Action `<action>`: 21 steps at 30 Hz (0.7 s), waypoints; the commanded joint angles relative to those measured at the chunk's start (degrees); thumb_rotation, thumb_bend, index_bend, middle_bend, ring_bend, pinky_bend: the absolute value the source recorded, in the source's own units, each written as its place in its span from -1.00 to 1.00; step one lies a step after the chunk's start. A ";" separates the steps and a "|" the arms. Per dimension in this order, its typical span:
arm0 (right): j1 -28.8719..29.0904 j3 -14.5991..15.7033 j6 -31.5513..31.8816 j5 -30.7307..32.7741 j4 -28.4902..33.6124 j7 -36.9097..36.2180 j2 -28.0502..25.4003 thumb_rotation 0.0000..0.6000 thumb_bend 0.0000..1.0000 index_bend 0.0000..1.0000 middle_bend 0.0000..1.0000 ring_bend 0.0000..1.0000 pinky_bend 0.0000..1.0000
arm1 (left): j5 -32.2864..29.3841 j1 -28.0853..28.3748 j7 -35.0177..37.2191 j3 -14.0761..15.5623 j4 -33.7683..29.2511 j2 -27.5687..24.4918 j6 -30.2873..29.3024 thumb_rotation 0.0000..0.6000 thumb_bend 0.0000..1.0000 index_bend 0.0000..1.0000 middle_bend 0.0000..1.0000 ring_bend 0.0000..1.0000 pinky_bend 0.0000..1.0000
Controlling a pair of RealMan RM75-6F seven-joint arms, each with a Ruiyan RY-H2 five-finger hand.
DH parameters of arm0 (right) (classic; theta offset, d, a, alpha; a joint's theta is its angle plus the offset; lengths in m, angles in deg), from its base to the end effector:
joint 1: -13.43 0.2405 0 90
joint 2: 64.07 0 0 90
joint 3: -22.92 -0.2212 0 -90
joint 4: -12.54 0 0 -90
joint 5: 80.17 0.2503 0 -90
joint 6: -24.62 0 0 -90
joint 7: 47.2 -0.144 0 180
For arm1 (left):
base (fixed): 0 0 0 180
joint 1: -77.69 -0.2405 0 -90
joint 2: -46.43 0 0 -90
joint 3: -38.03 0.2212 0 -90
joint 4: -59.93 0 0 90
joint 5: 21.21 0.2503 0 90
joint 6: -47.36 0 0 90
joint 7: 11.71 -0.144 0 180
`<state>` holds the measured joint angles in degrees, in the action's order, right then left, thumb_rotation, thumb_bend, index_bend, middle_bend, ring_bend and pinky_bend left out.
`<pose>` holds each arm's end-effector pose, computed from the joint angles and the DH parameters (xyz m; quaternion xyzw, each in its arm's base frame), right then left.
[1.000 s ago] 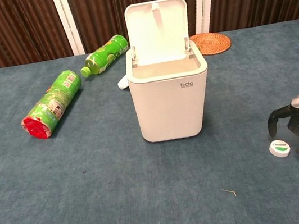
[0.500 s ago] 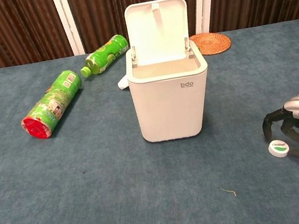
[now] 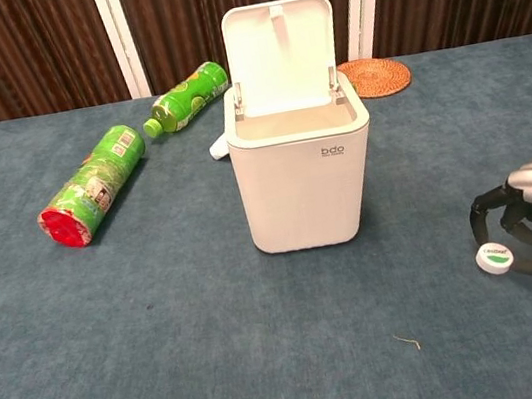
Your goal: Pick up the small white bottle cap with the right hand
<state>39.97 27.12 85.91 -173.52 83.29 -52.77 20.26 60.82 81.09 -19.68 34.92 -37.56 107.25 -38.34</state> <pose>-0.2659 -0.2485 -0.0389 0.7872 -0.3744 0.3217 0.3696 -0.2944 0.1739 0.1202 -0.5878 -0.3746 -0.3414 0.6305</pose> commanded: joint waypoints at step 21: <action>0.90 -11.69 12.95 1.89 22.74 11.05 -12.81 1.00 -0.14 0.27 0.80 0.89 0.83 | 0.09 0.28 -0.99 0.32 -0.22 0.22 0.63 1.00 0.17 -0.36 -0.25 -0.22 0.04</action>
<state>38.67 17.61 101.79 -174.23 104.94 -43.55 6.85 60.91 81.36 -20.67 35.24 -37.78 107.46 -37.71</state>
